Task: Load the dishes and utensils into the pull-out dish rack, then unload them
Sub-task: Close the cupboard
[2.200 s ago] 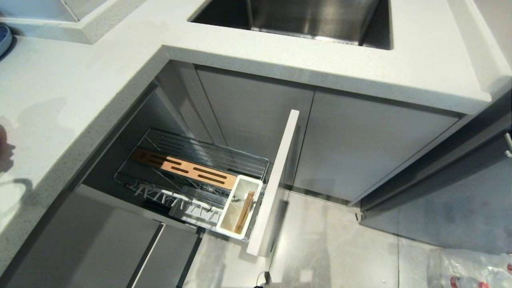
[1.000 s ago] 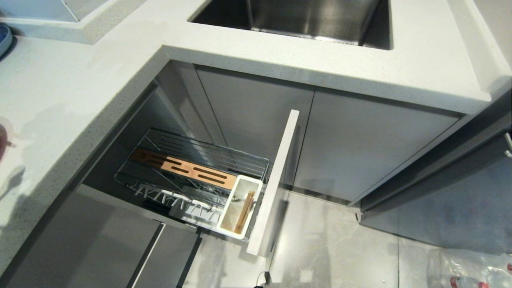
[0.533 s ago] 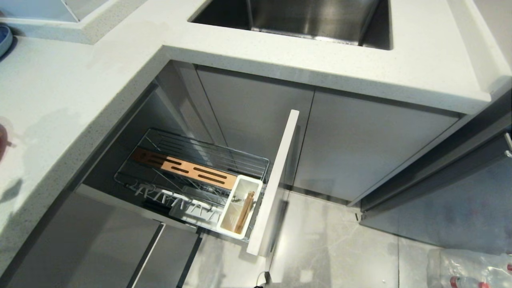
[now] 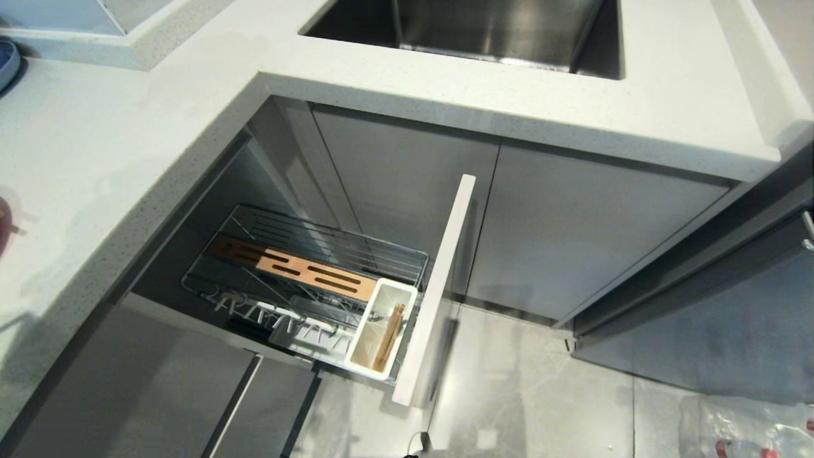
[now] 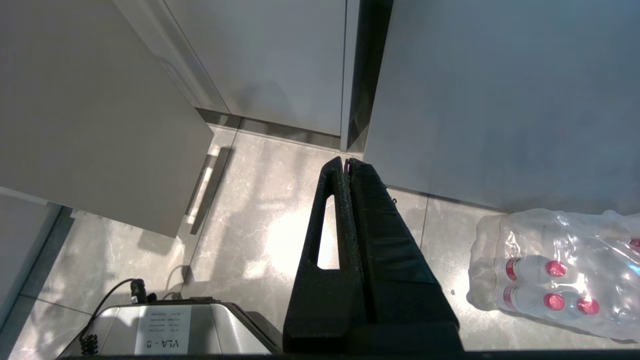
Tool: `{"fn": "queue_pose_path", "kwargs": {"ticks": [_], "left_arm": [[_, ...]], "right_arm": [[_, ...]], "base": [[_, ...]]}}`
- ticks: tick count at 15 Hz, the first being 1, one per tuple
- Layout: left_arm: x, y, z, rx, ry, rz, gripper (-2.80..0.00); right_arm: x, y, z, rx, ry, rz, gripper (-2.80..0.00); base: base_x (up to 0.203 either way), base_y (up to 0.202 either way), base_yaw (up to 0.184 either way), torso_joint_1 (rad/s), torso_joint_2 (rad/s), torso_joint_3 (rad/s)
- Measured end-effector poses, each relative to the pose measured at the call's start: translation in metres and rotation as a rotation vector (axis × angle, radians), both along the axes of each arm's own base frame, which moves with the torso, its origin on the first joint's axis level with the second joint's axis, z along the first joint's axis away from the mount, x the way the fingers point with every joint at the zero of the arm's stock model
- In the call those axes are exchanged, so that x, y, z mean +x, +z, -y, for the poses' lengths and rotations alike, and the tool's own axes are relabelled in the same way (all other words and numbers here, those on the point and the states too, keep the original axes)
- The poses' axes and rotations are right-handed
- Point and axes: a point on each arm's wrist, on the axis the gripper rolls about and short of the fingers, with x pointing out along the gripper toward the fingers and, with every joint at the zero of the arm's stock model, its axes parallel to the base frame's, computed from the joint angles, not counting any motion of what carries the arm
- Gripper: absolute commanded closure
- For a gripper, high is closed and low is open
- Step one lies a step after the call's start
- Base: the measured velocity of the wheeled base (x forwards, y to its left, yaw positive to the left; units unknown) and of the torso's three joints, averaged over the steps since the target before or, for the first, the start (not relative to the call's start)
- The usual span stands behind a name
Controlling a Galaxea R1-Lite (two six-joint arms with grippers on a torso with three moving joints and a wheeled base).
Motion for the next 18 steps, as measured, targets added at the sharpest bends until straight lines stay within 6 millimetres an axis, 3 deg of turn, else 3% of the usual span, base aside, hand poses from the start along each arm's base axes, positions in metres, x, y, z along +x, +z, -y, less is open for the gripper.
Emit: {"fn": "queue_pose_path", "kwargs": {"ticks": [5,8,12,15,18], "left_arm": [[0.053,0.003,0.012,-0.039,-0.616,-0.155,0.0],[0.104,-0.005,0.036,-0.048,-0.795,-0.288,0.0],[0.168,-0.029,0.097,0.053,-0.721,-0.492,0.0],[0.187,-0.051,0.148,0.189,-0.632,-0.587,0.0],[0.192,-0.072,0.188,0.311,-0.554,-0.621,0.0]], "right_arm": [[0.0,0.0,0.0,0.0,0.0,0.0,0.0],[0.0,0.0,0.0,0.0,0.0,0.0,0.0],[0.0,0.0,0.0,0.0,0.0,0.0,0.0],[0.0,0.0,0.0,0.0,0.0,0.0,0.0],[0.0,0.0,0.0,0.0,0.0,0.0,0.0]], "base": [[0.0,0.0,0.0,0.0,0.0,0.0],[0.0,0.0,0.0,0.0,0.0,0.0],[0.0,0.0,0.0,0.0,0.0,0.0],[0.0,0.0,0.0,0.0,0.0,0.0],[0.0,0.0,0.0,0.0,0.0,0.0]]}}
